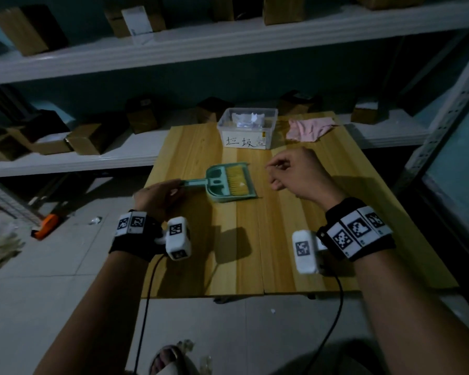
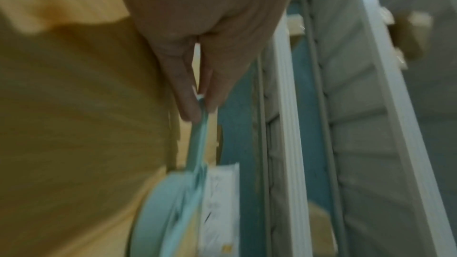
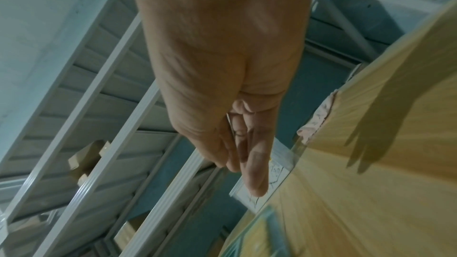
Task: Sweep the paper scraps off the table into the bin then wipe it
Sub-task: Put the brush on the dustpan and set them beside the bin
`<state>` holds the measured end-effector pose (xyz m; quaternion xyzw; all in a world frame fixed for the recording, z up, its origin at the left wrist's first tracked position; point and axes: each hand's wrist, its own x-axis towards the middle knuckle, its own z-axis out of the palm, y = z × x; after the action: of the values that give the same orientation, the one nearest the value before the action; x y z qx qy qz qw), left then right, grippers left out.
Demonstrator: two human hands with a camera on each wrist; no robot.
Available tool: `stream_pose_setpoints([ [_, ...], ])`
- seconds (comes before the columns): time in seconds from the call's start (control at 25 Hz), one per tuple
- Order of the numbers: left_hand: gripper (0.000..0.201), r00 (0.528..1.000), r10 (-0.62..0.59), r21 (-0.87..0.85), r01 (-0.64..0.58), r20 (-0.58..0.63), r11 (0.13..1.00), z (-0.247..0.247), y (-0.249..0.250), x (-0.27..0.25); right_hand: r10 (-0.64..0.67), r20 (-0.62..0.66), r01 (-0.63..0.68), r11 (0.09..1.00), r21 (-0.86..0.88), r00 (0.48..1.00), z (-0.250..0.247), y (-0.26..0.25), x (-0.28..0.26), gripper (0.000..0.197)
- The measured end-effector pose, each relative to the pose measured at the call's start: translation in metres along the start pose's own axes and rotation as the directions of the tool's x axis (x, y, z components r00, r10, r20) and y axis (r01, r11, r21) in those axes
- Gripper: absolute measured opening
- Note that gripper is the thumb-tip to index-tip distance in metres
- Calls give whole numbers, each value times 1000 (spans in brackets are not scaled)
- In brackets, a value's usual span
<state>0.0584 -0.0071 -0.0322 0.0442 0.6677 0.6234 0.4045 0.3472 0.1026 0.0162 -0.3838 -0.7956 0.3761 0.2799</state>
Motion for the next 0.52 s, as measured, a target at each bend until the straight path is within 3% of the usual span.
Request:
stream_pose_setpoints([
  [0.16,32,993,41,-109,-53,-107,993,-2,19,18,13,-88,-10,999,39,996,-11,14,12,10],
  [0.28,45,976,164,5,-165,-147,986,-4,24,20,32,-128,-23,997,71,991,-19,21,20,11],
  [0.4,37,863,360,211,-301,-356,930,0,24,18,29,-138,-22,999,48,990,-24,27,26,10],
  [0.52,48,783,505,503,-290,-365,814,25,21,15,37,-139,-27,997,68,990,-28,32,37,10],
])
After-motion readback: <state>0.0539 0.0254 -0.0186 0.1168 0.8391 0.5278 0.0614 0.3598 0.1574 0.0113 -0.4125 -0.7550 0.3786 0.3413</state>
